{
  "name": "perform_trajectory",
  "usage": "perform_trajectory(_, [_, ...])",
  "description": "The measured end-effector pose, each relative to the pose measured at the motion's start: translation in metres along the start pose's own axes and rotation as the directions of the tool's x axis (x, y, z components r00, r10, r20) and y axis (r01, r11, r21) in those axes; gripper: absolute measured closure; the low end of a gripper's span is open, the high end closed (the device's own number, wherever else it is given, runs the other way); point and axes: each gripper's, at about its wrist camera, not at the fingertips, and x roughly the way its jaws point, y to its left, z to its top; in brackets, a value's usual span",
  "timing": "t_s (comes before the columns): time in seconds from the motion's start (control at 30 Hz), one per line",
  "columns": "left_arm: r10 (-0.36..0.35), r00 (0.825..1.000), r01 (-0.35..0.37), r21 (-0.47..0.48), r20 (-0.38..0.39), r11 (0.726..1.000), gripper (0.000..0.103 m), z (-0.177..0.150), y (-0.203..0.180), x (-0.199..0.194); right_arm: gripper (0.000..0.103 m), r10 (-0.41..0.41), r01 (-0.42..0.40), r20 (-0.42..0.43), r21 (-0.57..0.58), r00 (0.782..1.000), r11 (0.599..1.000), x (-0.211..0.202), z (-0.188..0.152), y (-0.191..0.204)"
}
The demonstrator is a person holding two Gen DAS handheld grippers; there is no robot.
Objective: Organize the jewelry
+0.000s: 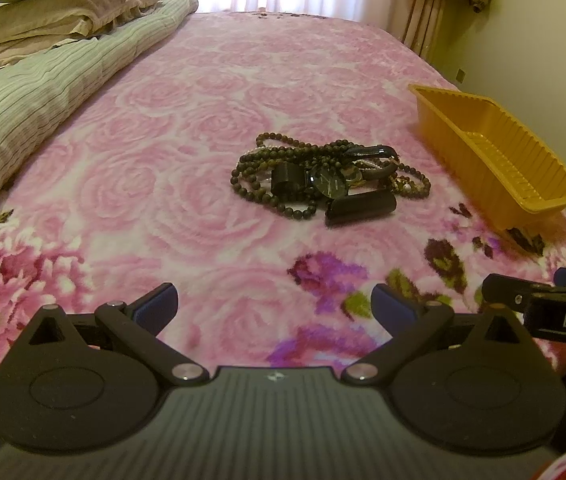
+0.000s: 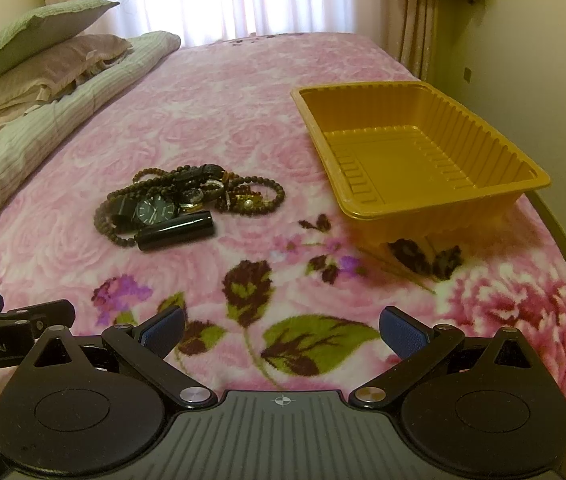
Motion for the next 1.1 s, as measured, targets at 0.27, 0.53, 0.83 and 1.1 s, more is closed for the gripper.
perform_trajectory(0.27, [-0.006, 1.000, 0.006, 0.008, -0.002, 1.000, 0.001, 0.0004, -0.0004, -0.0002, 0.000, 0.000, 0.000, -0.002, 0.002, 1.000, 1.000, 0.0010, -0.0012, -0.0005])
perform_trajectory(0.53, [-0.006, 1.000, 0.006, 0.009, -0.001, 1.000, 0.001, -0.0001, -0.0004, 0.0003, 0.000, 0.001, -0.001, 0.000, 0.006, 1.000, 1.000, 0.0019, -0.0012, -0.0016])
perform_trajectory(0.83, [-0.014, 1.000, 0.014, 0.012, 0.001, 1.000, 0.001, 0.0018, -0.0018, 0.0005, 0.000, 0.000, 0.000, 0.004, 0.009, 1.000, 1.000, 0.0017, 0.0001, -0.0020])
perform_trajectory(1.1, [-0.017, 1.000, 0.017, 0.013, 0.001, 1.000, 0.001, 0.0032, -0.0022, 0.0003, 0.000, 0.000, 0.000, 0.006, 0.012, 1.000, 1.000, 0.0013, 0.0024, -0.0022])
